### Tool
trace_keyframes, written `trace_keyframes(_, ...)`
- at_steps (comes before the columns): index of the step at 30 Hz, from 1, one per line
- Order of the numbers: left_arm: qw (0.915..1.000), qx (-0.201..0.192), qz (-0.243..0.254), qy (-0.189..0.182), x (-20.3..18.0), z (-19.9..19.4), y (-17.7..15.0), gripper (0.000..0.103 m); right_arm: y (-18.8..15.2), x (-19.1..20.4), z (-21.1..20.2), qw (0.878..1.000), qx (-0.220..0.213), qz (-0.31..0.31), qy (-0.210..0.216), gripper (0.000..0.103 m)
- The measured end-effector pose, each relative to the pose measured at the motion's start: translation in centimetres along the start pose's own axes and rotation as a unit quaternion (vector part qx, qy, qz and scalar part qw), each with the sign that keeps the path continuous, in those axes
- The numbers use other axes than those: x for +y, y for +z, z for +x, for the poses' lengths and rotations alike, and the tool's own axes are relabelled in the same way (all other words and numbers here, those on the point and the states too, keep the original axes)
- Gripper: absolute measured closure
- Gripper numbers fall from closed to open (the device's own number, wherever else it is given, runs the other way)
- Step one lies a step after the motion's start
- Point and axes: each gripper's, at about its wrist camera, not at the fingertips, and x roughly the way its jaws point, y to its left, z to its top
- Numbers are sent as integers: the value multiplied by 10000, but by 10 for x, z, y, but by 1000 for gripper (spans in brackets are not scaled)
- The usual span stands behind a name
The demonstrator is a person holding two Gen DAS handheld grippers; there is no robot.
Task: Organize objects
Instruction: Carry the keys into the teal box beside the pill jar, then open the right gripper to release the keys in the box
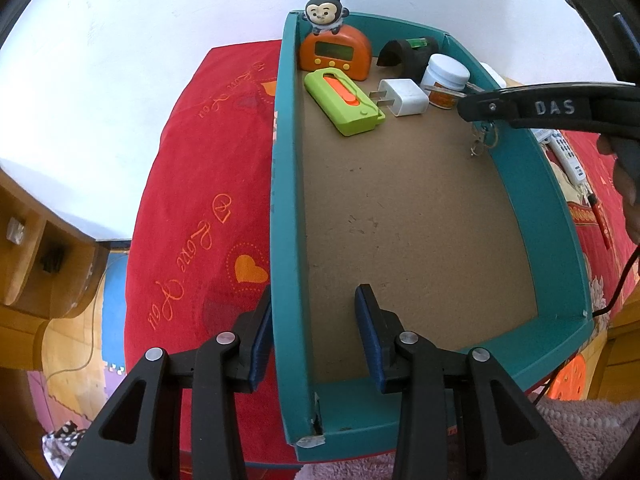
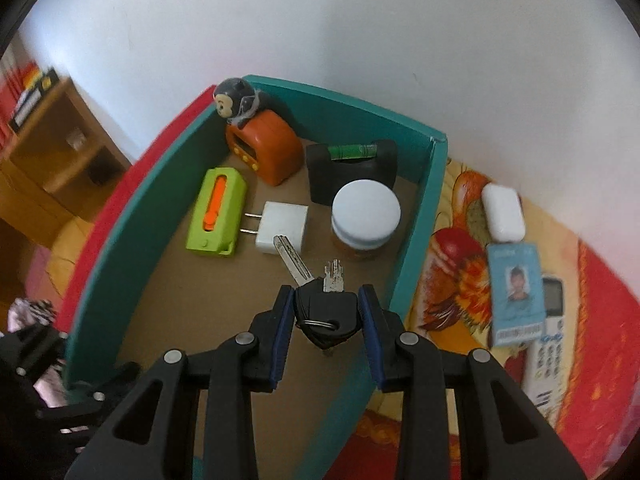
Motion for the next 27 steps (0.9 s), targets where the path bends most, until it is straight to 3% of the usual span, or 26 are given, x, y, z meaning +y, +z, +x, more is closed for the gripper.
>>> trace_keyframes(9, 10000, -1, -3, 1, 0, 0, 0, 64, 3, 8, 6, 9995, 4, -237, -214, 70)
trace_keyframes(13, 10000, -2, 1, 0, 0, 0, 0, 64, 2, 6, 5, 9998, -77, -168, -80, 58)
trace_keyframes(27, 10000, -2, 12, -7, 1, -1, -1, 64, -7, -21, -25, 9988, -360, 262, 210, 57)
